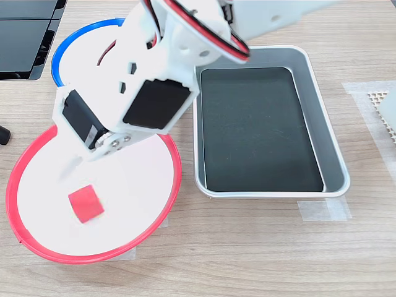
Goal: Move a red block from tray to red dish
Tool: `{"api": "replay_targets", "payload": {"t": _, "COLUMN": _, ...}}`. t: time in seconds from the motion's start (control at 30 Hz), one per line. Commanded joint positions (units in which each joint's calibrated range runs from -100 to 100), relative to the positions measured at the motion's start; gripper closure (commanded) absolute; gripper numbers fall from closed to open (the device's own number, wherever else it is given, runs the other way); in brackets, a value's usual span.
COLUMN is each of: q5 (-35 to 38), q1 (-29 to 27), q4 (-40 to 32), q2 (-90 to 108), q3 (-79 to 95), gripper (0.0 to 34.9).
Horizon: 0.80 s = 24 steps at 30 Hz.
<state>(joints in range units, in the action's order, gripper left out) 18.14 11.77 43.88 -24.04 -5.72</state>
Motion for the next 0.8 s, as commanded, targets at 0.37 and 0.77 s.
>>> {"api": "replay_targets", "payload": {"t": 0.37, "q5": -16.3, "q1": -12.6, "q4": -36.6, "q2": 43.4, "q3": 54.5, "gripper": 34.8}}
{"api": "replay_targets", "payload": {"t": 0.77, "q5": -16.3, "q1": -11.2, "q4": -28.7, "q2": 91.0, "q3": 96.4, "gripper": 34.9}}
